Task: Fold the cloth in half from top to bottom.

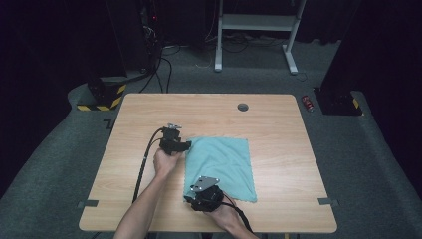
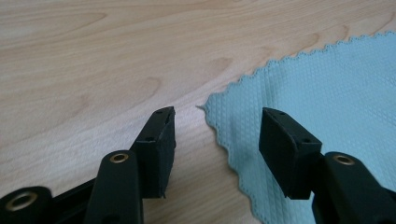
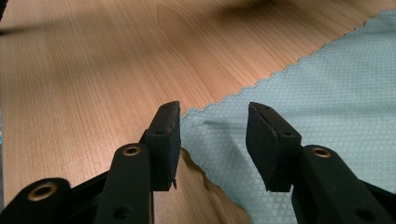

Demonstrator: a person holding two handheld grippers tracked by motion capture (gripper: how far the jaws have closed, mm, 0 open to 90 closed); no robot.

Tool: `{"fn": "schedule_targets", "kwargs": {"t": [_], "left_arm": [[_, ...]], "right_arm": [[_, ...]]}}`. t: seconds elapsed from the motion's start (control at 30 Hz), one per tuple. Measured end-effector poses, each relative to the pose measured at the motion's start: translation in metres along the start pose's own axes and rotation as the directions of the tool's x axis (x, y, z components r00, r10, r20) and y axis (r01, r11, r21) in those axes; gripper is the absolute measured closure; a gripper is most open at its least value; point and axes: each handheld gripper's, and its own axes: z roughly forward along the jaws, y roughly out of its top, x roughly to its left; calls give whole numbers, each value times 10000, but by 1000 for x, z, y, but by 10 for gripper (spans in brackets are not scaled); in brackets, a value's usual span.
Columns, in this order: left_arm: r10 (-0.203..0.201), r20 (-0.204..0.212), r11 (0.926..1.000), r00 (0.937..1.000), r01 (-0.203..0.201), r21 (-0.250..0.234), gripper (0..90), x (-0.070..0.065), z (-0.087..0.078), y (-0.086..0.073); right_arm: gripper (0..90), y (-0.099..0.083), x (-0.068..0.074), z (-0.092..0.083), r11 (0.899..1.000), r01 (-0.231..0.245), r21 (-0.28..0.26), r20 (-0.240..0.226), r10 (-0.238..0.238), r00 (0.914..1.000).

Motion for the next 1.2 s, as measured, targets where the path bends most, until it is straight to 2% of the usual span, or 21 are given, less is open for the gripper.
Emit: {"fn": "schedule_targets", "kwargs": {"t": [0.03, 0.17, 0.27, 0.37, 0.53, 0.67, 0.83, 0.9, 1.07, 1.2], "left_arm": [[-4, -43, 9999, 10000, 4, -117, 472, -2, 1, 1], [251, -224, 9995, 9994, -247, 183, 508, -6, 6, 5], [722, -394, 9967, 9966, -707, 396, 551, -11, 8, 9], [710, -437, 9970, 9965, -695, 348, 628, -12, 9, 9], [642, -359, 9971, 9973, -627, 437, 799, -7, 8, 10], [361, -15, 9984, 9993, -360, 436, 887, -3, 8, 10], [433, 105, 9973, 9990, -438, 595, 900, -2, 8, 14], [453, 194, 9979, 9988, -461, 445, 900, -3, 6, 16], [642, 387, 9977, 9972, -650, 181, 900, -5, -3, 23], [544, 583, 9985, 9968, -546, 19, 900, -5, -7, 25]], "right_arm": [[553, 0, 0, 0, 10000, 26, -5, 16, -26, 10000], [553, 1, 2, 3, 10000, 79, 54, -7, -79, 10000], [553, 1, 3, 5, 9998, 111, 163, -42, -111, 9999], [562, 0, 5, 9, 9986, 321, 420, -21, -321, 9995], [723, 2, 8, 9, 9969, 607, 509, 124, -614, 9980], [841, 4, 10, 9, 9940, 880, 654, 339, -903, 9953], [896, 5, 14, 9, 9901, 1158, 797, 649, -1211, 9905], [899, 5, 13, 8, 9926, 993, 705, 451, -1026, 9937], [900, 6, 14, 2, 9953, 898, 368, 456, -915, 9948], [900, 7, 12, -3, 9964, 829, 188, 399, -836, 9957]]}}
